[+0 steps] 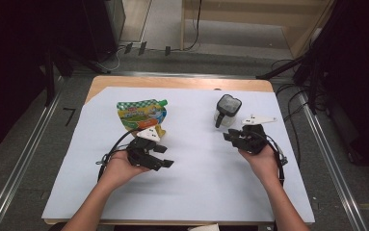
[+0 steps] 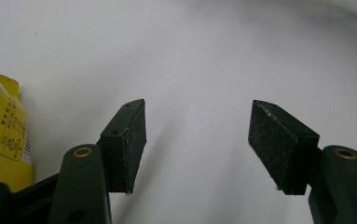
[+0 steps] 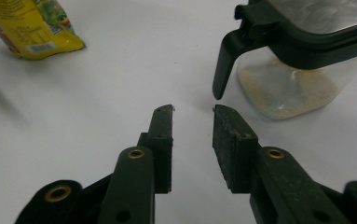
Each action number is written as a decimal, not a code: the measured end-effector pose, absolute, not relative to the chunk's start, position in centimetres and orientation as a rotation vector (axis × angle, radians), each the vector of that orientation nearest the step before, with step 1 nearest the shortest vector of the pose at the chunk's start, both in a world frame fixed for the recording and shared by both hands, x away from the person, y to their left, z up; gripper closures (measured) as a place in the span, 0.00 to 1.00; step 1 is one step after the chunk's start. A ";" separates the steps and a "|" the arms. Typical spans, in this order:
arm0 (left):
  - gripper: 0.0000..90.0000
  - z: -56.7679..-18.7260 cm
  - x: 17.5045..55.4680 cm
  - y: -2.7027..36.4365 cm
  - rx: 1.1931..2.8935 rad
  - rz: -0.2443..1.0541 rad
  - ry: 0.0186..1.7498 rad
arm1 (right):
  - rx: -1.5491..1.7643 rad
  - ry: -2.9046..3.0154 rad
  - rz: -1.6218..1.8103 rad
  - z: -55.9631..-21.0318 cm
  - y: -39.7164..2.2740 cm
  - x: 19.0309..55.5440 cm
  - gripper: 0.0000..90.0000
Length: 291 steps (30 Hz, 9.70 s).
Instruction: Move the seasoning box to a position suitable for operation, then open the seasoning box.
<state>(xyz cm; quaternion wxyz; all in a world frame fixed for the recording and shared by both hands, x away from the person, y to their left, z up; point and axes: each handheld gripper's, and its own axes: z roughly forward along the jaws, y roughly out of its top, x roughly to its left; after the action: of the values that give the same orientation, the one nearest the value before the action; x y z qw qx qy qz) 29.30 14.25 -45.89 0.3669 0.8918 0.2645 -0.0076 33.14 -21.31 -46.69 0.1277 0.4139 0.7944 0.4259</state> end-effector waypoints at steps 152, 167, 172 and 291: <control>0.42 -46.2 26.6 18.1 2.239 0.008 0.822 | 1.298 1.979 1.263 -51.9 -18.8 41.7 0.17; 0.42 -46.0 27.0 17.9 2.242 0.002 0.808 | 1.267 1.985 1.301 -50.4 -18.7 40.8 0.18; 0.42 -46.1 27.4 17.5 2.240 -0.018 0.796 | 1.261 2.013 1.320 -50.0 -18.3 40.1 0.18; 1.00 -46.7 30.4 11.2 2.250 -0.145 0.718 | 1.131 2.456 1.343 -47.1 -16.9 27.7 1.00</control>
<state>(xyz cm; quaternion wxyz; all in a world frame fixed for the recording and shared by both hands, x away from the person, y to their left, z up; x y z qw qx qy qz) 30.35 11.18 -46.70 0.3781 0.8803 0.2809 -0.0567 27.66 -16.95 -47.07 0.0611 0.3740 0.8119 0.4441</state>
